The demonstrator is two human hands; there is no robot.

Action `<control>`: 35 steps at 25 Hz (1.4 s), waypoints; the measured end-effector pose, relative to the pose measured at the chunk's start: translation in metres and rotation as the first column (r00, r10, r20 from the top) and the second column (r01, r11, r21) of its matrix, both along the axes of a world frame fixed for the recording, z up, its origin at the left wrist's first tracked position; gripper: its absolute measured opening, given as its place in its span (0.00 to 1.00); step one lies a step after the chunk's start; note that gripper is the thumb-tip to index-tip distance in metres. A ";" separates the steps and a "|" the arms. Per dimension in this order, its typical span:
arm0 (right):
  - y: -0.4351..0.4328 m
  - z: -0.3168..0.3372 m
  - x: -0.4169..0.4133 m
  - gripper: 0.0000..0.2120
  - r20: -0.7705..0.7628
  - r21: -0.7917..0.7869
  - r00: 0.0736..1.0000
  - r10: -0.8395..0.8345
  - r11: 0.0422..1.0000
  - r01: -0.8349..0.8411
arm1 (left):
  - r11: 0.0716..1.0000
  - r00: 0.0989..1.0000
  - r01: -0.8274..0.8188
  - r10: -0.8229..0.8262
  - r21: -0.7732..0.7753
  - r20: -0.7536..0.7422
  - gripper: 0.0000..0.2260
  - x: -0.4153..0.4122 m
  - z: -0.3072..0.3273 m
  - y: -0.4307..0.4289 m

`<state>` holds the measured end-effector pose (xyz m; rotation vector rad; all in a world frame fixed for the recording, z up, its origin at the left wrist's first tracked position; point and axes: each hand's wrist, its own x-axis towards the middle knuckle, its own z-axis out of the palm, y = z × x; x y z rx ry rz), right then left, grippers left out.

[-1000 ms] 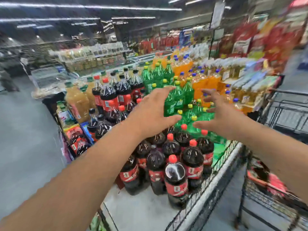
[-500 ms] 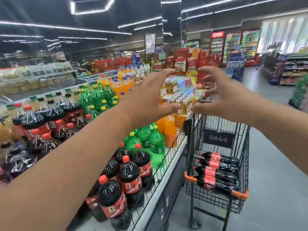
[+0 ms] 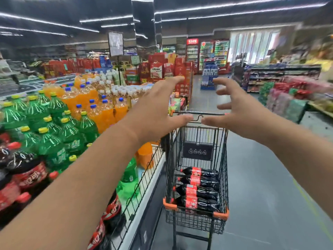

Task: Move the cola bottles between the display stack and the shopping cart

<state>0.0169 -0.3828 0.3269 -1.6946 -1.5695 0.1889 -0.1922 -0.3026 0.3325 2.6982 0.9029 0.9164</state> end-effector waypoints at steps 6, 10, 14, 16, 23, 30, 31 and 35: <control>0.076 -0.014 0.032 0.46 -0.020 -0.052 0.994 -0.106 0.993 0.105 | 0.994 0.996 0.081 -0.079 -0.073 0.031 0.36 0.047 -0.013 0.098; 0.131 -0.024 0.054 0.47 -0.035 -0.067 0.986 -0.164 0.985 0.162 | 0.987 0.991 0.133 -0.134 -0.091 0.002 0.36 0.078 -0.019 0.162; 0.169 -0.043 0.077 0.46 -0.085 -0.083 0.974 -0.211 0.975 0.205 | 0.978 0.988 0.153 -0.156 -0.142 -0.011 0.35 0.104 -0.035 0.208; 0.186 -0.056 0.091 0.45 -0.083 -0.103 0.970 -0.230 0.970 0.221 | 0.972 0.986 0.155 -0.162 -0.174 -0.032 0.35 0.120 -0.046 0.229; 0.246 -0.109 0.163 0.45 -0.152 -0.192 0.961 -0.233 0.960 0.203 | 0.955 0.986 0.100 -0.133 -0.279 -0.102 0.35 0.188 -0.093 0.286; 0.312 -0.167 0.255 0.46 -0.185 -0.298 0.975 -0.122 0.952 0.063 | 0.917 0.992 -0.058 0.007 -0.395 -0.129 0.37 0.270 -0.144 0.326; 0.319 -0.177 0.269 0.46 -0.181 -0.323 0.978 -0.107 0.946 0.043 | 0.904 0.991 -0.086 0.032 -0.419 -0.134 0.37 0.281 -0.155 0.331; 0.350 -0.227 0.316 0.47 -0.216 -0.428 0.975 -0.062 0.903 -0.037 | 0.820 0.983 -0.176 0.119 -0.545 -0.139 0.36 0.320 -0.204 0.345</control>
